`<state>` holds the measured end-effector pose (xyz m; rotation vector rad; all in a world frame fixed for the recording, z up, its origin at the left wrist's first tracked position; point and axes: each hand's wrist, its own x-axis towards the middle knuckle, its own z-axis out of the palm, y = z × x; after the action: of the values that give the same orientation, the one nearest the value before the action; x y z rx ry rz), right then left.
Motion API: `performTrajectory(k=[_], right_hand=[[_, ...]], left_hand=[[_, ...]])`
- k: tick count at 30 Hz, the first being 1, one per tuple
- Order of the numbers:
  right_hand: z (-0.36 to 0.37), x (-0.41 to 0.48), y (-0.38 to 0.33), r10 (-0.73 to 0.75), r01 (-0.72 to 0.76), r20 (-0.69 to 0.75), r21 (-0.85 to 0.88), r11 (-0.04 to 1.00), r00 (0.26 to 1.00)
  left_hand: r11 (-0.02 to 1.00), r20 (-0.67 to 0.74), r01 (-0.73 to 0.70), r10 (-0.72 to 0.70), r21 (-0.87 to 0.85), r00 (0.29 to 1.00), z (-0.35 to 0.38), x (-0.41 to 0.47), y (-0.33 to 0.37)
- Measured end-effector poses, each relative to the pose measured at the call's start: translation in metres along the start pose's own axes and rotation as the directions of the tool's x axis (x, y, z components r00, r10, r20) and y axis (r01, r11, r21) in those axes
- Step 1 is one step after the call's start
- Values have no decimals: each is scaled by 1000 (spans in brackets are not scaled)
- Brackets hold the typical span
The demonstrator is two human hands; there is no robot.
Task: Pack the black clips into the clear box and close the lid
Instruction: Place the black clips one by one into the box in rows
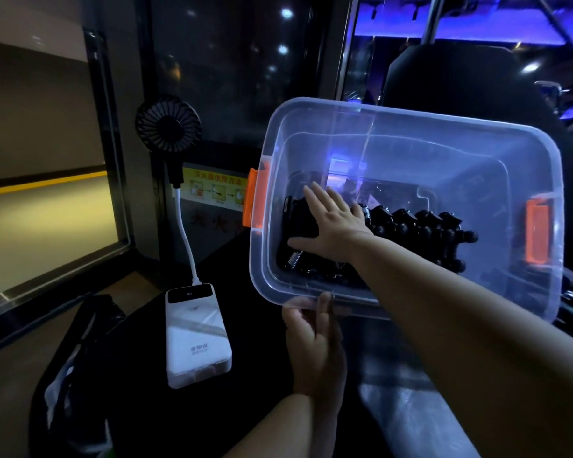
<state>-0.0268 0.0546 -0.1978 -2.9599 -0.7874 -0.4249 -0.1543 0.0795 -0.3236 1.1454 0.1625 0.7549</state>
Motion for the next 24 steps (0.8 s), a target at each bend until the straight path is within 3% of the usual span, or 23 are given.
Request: performTrajectory(k=[4,8,11,14,16,18,20,22,24], right_hand=[[-13,-29,22,54,-35,-112,167,985,992],[-11,-79,59,212,-155,-252,226,962,944],[-9,-122,90,291,-193,-450,251,949,844],[-9,-163,120,362,-256,-649,256,932,669],[-10,-185,134,532,-373,-625,379,847,572],[-1,-197,148,662,-468,-535,468,749,524],[5,-204,153,691,-411,-454,572,710,562],[7,-207,147,735,-345,-321,724,597,598],[12,-208,144,754,-301,-280,792,532,595]], left_hand=[[999,-38,25,-23,46,999,2,1,6],[1000,-4,19,-19,9,1000,4,-3,14],[1000,28,12,-11,-16,1000,5,-6,20],[1000,22,6,-6,-4,1000,6,-6,21],[1000,11,0,0,9,1000,7,-6,23],[1000,-2,4,-4,21,1000,8,-7,23],[999,-21,10,-9,38,1000,10,-8,24],[997,-38,21,-18,73,999,12,-10,26],[994,-61,41,-35,105,998,14,-12,28]])
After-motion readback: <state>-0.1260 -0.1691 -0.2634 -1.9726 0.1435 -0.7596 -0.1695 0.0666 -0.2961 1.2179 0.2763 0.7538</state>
